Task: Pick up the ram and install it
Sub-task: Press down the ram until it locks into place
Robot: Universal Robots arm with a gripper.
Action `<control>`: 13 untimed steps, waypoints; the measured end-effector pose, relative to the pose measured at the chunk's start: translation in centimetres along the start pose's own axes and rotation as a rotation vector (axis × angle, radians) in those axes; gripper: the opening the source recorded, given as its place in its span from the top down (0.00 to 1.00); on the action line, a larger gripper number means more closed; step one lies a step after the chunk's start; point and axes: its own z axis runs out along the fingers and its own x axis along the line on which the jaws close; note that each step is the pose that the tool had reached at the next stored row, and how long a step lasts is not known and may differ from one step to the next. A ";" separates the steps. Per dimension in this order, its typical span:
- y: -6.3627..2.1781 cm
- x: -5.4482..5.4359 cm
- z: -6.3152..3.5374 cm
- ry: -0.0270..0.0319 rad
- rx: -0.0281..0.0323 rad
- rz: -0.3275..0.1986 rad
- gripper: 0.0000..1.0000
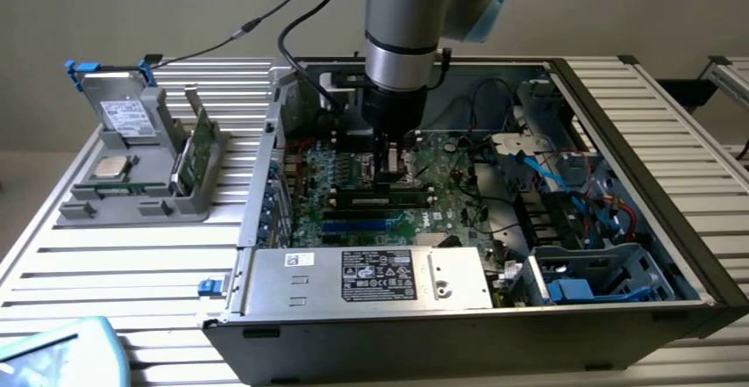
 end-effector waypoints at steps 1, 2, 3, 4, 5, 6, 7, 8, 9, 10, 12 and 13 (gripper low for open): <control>0.01 0.0 0.04 0.0000 0.0004 0.000 0.89; 0.03 0.0 0.08 -0.0002 0.0008 0.000 0.89; 0.03 0.0 0.08 -0.0001 0.0011 0.000 0.89; 0.03 0.0 0.08 -0.0001 0.0011 0.000 0.89; 0.03 0.0 0.09 -0.0001 0.0012 0.000 0.89; 0.03 0.0 0.08 0.0000 0.0012 0.000 0.89; 0.03 0.0 0.03 -0.0006 0.0014 0.000 0.89; 0.04 0.0 -0.10 -0.0017 0.0021 0.000 0.89; 0.07 0.0 -0.40 -0.0008 0.0016 0.000 0.89; 0.10 0.0 -0.64 -0.0003 0.0012 0.000 0.89; 0.13 0.1 -0.88 -0.0002 0.0012 0.000 0.89; 0.14 0.1 -0.96 -0.0002 0.0012 0.000 0.89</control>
